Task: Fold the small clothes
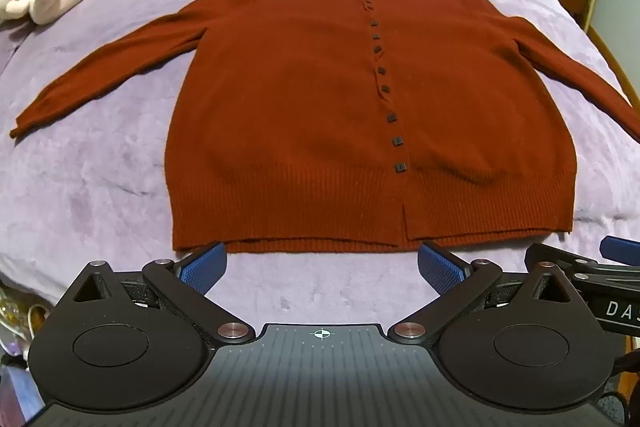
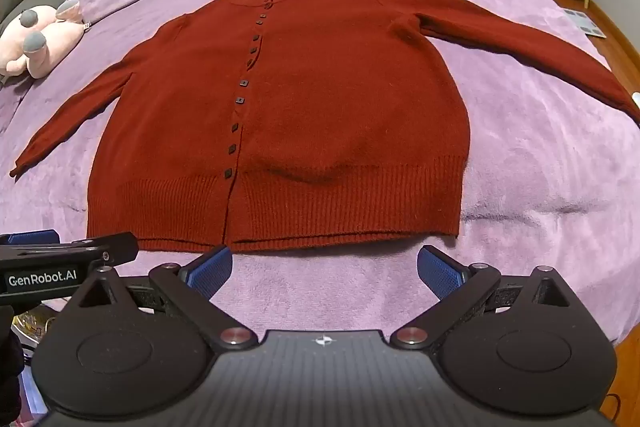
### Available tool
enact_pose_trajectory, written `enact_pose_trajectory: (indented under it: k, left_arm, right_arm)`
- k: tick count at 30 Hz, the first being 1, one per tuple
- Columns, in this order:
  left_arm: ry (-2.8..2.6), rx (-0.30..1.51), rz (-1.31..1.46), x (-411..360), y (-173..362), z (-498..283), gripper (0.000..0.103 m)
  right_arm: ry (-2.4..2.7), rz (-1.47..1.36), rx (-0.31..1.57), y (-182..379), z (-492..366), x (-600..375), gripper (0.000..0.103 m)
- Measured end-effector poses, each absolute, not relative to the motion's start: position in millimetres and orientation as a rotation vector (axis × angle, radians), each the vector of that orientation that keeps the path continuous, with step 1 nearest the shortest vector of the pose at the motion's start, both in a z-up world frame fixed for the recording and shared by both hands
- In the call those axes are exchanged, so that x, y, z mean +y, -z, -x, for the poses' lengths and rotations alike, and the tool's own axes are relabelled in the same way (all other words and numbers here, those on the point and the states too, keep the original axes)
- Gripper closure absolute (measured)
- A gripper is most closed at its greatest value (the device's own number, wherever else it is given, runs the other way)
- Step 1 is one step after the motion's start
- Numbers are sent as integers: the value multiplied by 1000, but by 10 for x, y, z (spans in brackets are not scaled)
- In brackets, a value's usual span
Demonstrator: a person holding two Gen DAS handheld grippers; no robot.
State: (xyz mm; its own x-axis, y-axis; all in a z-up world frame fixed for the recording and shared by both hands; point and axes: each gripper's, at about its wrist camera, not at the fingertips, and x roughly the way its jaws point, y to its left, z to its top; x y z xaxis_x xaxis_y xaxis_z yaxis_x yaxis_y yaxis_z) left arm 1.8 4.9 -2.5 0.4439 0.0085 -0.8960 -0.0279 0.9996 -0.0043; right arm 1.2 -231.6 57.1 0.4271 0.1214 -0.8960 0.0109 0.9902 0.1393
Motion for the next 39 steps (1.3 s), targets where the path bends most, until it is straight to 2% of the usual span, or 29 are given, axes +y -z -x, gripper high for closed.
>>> enact_pose_trajectory:
  k: [30,39]
  left_arm:
    - [-41,1115,5,57,77,-39,0]
    - [-37,1153,33,141,241,-63,0]
  right_arm:
    - [-104,-171,1116,-586,14,-2337,4]
    - [-148,-197,1117,-509,-4,-2334,4]
